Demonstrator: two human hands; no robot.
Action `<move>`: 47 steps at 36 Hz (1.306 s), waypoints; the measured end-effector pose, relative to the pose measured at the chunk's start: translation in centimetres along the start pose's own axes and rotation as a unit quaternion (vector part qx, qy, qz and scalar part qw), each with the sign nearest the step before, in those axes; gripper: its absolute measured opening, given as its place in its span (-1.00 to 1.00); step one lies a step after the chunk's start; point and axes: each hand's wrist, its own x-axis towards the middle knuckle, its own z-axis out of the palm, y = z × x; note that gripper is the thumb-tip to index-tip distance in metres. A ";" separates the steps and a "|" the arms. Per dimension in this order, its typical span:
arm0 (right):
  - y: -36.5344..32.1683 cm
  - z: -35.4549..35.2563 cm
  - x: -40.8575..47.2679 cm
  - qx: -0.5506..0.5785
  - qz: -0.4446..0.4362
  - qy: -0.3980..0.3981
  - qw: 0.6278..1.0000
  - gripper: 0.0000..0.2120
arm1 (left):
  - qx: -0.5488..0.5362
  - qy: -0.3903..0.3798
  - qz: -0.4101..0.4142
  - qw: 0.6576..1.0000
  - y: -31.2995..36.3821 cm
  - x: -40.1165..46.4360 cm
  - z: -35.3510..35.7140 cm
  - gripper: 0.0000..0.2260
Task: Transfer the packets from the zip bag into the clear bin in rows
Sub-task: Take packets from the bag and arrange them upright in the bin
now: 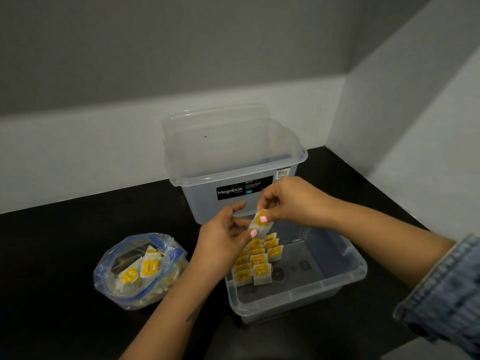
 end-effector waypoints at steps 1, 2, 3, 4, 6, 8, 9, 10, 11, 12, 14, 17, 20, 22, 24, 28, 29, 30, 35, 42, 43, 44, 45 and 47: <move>0.3 0.0 -0.1 -0.005 0.013 -0.003 1.000 -0.90 | 0.001 0.000 0.002 1.000 0.0 0.0 0.0 -0.49; 0.6 -0.1 -0.3 -0.009 0.029 -0.008 0.999 -0.90 | 0.003 0.003 0.004 1.000 -0.1 -0.1 -0.1 -0.49; 1.0 -0.1 -0.4 -0.014 0.047 -0.018 0.999 -0.89 | 0.003 0.008 0.007 1.000 -0.2 -0.1 -0.2 -0.50; 1.4 0.0 -0.6 -0.022 0.064 -0.031 0.997 -0.89 | 0.001 0.015 0.009 1.000 -0.2 -0.2 -0.4 -0.51; 2.3 0.5 -0.9 -0.038 0.090 -0.064 0.993 -0.89 | -0.008 0.028 0.011 1.000 -0.4 -0.3 -0.7 -0.53; 3.1 1.4 -1.0 -0.064 0.107 -0.089 0.988 -0.88 | -0.015 0.038 0.010 0.999 -0.5 -0.4 -0.9 -0.54; 3.5 2.1 -1.0 -0.084 0.113 -0.100 0.985 -0.87 | -0.016 0.041 0.009 0.999 -0.5 -0.4 -0.9 -0.55; 3.8 2.7 -1.0 -0.097 0.116 -0.109 0.982 -0.86 | -0.017 0.043 0.008 0.999 -0.6 -0.5 -1.0 -0.55; 4.1 3.4 -1.0 -0.104 0.118 -0.115 0.981 -0.85 | -0.018 0.043 0.007 0.999 -0.7 -0.5 -1.0 -0.56; 4.4 4.1 -0.9 -0.109 0.118 -0.118 0.980 -0.86 | -0.020 0.044 0.006 0.999 -0.8 -0.6 -1.1 -0.57; 4.9 5.2 -0.8 -0.126 0.117 -0.117 0.978 -0.90 | -0.024 0.045 0.001 0.999 -0.9 -0.7 -1.2 -0.58; 5.2 6.5 -0.5 -0.144 0.114 -0.103 0.978 -0.91 | -0.030 0.045 -0.008 0.999 -1.1 -0.9 -1.4 -0.58; 5.4 7.3 -0.3 -0.149 0.112 -0.088 0.978 -0.86 | -0.036 0.047 -0.013 0.998 -1.3 -0.9 -1.5 -0.58; 5.4 7.7 -0.2 -0.156 0.113 -0.076 0.978 -0.88 | -0.039 0.049 -0.014 0.998 -1.4 -1.0 -1.6 -0.59; 5.4 8.0 -0.1 -0.161 0.112 -0.061 0.979 -0.90 | -0.040 0.050 -0.013 0.998 -1.4 -1.1 -1.8 -0.59; 5.4 8.3 0.0 -0.162 0.110 -0.045 0.980 -0.91 | -0.044 0.046 -0.010 0.998 -1.6 -1.2 -1.9 -0.60; 5.4 8.3 0.0 -0.160 0.111 -0.046 0.980 -0.91 | -0.044 0.045 -0.010 0.998 -1.6 -1.2 -2.0 -0.60; 5.5 8.3 0.0 -0.157 0.112 -0.048 0.980 -0.91 | -0.043 0.045 -0.010 0.998 -1.5 -1.3 -2.0 -0.59; 5.7 8.4 -0.1 -0.154 0.112 -0.055 0.980 -0.92 | -0.035 0.043 -0.006 0.998 -1.6 -1.7 -2.1 -0.60; 5.3 7.3 -0.3 -0.149 0.126 -0.066 0.978 -0.87 | -0.019 0.051 0.010 0.998 -2.1 -2.2 -3.3 -0.63; 5.1 7.0 -0.2 -0.150 0.126 -0.065 0.979 -0.85 | -0.013 0.059 0.015 0.998 -2.3 -2.2 -3.8 -0.64; 4.8 6.5 -0.2 -0.147 0.125 -0.061 0.979 -0.84 | -0.004 0.068 0.019 0.997 -2.4 -2.3 -4.4 -0.64; 4.4 6.1 0.0 -0.143 0.123 -0.056 0.980 -0.82 | 0.009 0.081 0.021 0.996 -2.6 -2.4 -5.2 -0.64; 3.3 5.3 0.3 -0.134 0.117 -0.042 0.983 -0.80 | 0.040 0.107 0.019 0.993 -3.0 -2.6 -7.0 -0.64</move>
